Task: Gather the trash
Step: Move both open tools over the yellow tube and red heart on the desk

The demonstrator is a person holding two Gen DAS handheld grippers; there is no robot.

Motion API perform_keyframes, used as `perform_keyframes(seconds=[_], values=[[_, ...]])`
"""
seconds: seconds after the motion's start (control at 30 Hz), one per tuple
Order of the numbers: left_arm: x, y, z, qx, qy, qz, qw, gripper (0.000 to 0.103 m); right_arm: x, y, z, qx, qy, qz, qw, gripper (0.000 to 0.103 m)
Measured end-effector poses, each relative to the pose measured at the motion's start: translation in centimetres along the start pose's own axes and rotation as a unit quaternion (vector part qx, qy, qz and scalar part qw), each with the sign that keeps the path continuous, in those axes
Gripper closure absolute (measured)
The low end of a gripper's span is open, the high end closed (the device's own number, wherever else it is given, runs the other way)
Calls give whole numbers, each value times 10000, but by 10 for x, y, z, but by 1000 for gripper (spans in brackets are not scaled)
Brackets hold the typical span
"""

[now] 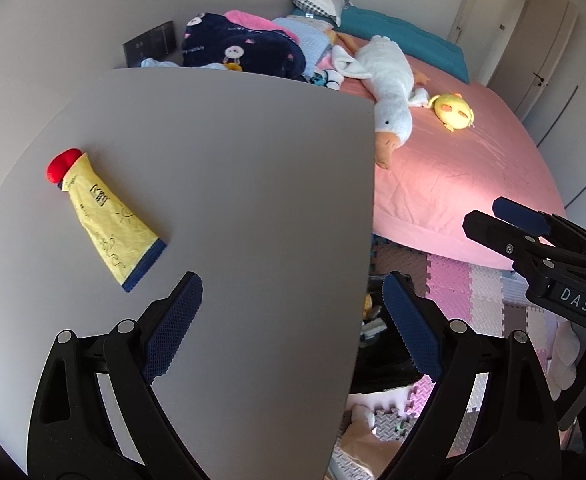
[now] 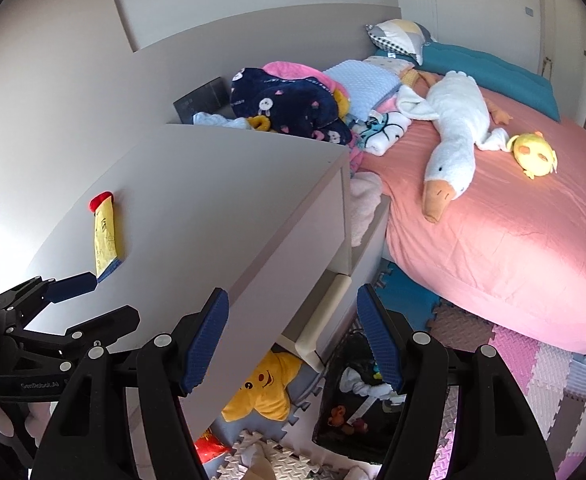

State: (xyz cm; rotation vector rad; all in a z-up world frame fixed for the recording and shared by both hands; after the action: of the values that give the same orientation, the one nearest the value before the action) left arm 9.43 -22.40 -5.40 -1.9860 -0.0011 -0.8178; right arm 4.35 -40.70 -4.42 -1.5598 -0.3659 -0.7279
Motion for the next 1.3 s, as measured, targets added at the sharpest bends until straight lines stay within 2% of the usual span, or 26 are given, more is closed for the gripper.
perform_keyframes(seconds=[0.4,0.57,0.8,1.3], values=[[-16,-31,56,438,-479,-226,9976,14,11,9,72,356,-597,-1,9976,35],[-21,-44,81,607,-674,-296,9954,14,16,9,99,510,-708,-83,9961,27],[-28,-57,111,753,-889,-348,9926,13,25,12,143,752,-967,-157,9923,24],[-38,-78,169,1045,-1363,-501,9839,13,32,29,209,895,-1341,-147,9868,23]])
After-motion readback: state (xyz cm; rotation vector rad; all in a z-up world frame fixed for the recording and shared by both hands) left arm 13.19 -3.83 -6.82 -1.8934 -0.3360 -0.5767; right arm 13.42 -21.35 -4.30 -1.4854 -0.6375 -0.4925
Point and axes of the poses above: each gripper's, at about its wrist camera, not at the fingertips, and y roughly the way its jaws point, z to its left, x to its top, the point moved 4 cm from there along y, roughly the way its jaws point, and after that the axes turned 14 degrees about -x, right-handed, at the moved point
